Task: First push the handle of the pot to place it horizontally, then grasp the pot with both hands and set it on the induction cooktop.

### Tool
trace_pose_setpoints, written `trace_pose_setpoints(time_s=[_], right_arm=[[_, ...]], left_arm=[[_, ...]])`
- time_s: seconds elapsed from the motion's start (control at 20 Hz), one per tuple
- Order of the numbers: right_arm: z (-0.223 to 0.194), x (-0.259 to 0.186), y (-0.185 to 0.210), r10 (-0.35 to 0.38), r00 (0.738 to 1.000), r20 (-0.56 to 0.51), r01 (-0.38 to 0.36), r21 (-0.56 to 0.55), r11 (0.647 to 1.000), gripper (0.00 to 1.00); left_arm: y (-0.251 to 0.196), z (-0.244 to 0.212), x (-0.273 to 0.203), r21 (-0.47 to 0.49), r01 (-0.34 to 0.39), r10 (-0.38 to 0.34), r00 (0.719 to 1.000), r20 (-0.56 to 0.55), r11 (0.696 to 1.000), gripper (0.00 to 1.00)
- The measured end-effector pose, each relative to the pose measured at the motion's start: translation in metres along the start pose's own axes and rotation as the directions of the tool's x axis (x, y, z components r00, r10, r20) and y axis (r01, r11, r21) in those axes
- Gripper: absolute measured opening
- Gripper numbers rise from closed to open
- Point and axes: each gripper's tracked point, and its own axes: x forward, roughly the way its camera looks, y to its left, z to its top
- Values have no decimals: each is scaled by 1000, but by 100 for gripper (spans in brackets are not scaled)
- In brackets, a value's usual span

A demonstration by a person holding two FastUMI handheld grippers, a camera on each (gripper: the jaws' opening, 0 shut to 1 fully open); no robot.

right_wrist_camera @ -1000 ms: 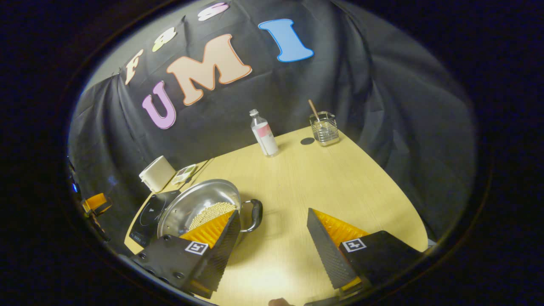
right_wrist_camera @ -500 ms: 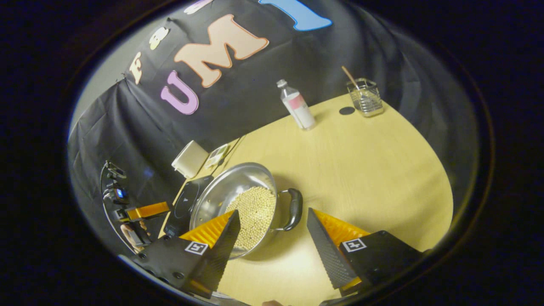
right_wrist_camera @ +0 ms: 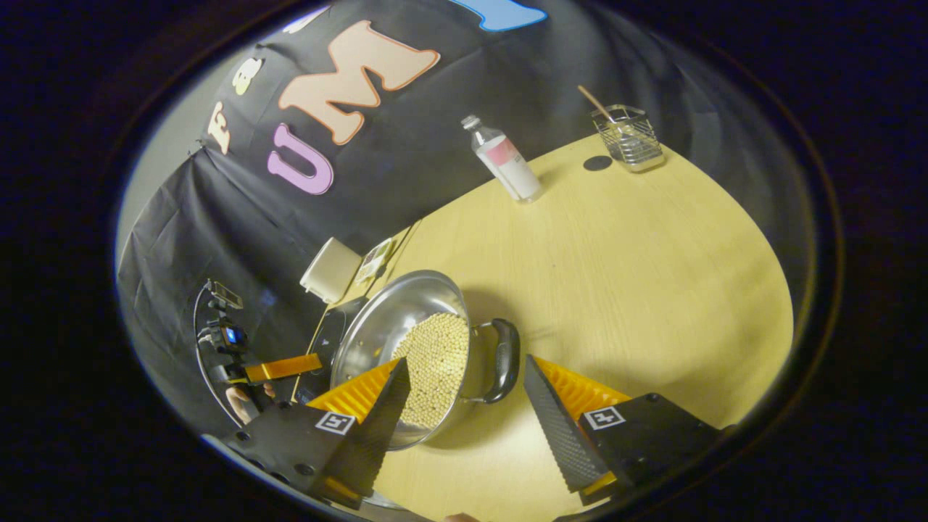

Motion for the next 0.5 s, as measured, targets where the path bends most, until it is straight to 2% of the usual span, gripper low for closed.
trace_pose_setpoints(time_s=[0.5], right_arm=[[-13,29,1,17,998,-57,-15,34,999,98]], left_arm=[[-3,-11,34,-72,10,-16,996,-85,997,93]])
